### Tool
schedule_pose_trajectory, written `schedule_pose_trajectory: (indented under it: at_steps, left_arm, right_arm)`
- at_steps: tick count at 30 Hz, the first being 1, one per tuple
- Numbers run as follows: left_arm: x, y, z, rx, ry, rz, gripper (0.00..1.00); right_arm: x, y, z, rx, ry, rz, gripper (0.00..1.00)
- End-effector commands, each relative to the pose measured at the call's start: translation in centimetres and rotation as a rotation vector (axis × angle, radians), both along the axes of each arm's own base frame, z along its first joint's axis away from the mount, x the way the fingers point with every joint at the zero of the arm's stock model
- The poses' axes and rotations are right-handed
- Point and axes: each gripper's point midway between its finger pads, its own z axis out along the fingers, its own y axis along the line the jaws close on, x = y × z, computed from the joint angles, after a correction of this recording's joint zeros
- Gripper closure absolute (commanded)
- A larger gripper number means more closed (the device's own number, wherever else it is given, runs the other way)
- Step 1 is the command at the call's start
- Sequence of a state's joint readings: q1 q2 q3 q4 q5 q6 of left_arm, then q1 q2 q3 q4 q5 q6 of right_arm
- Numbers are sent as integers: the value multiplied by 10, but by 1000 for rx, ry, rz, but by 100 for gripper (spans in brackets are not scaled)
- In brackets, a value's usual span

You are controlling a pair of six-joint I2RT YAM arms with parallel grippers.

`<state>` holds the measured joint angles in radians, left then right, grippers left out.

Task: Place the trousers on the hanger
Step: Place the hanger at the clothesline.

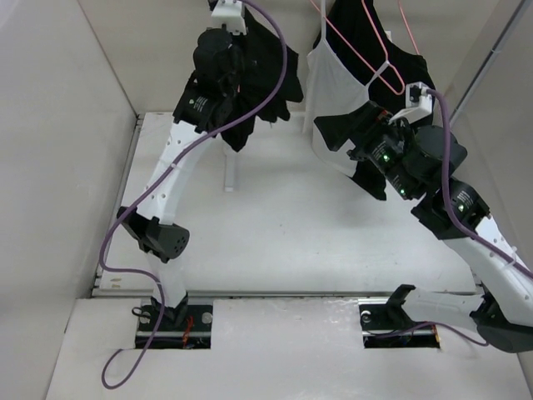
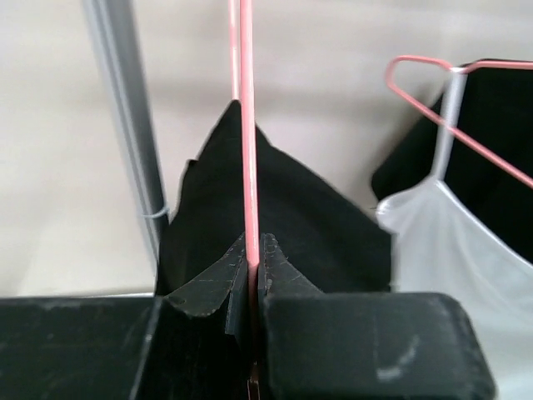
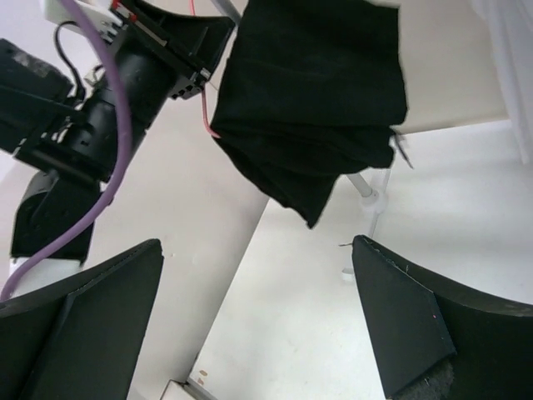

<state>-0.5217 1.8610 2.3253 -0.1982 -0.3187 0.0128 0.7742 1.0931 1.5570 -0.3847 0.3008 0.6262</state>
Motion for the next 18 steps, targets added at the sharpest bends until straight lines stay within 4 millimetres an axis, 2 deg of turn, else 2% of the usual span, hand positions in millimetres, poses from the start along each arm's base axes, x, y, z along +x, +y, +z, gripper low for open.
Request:
schedule_pose_trajectory:
  at_steps: [1,3,4,6,8,9,11,12,14,15,17,18]
  left_arm:
    - [-11,22,70,-130,-195,23,100]
    - [-4,22,64,-121,-186,24,100]
    - [-6,20,68,-122,-195,9,100]
    - [1,15,59,-103,-182,2,100]
    - [7,23,57,-101,-181,20,100]
    - [12,20,52,-106,-167,18,100]
    - [17,21,51,-103,-168,18,100]
    - [21,22,48,-110,-166,16,100]
    - [22,22,46,-106,-157,16,100]
    - [28,24,37,-93,-133,25,100]
    - [28,24,34,-98,-123,24,100]
    - [30,23,26,-87,-102,24,100]
  right_arm:
    - [-6,-5,6,27,-14,-8,0]
    - [-6,-5,4,28,-4,-7,0]
    - [-8,-7,2,28,-4,-7,0]
    - [-7,-8,2,29,-3,-18,0]
    - [-8,-12,3,29,-2,-27,0]
    - [-7,-11,-2,29,10,-26,0]
    - [-10,-14,1,37,2,-26,0]
    - [-8,-14,-6,23,17,-36,0]
    - [-11,-16,-6,29,23,-35,0]
    - [-11,-16,-6,29,23,-35,0]
    - [-14,-21,-2,47,19,-43,0]
    - [-15,-22,-5,43,22,-43,0]
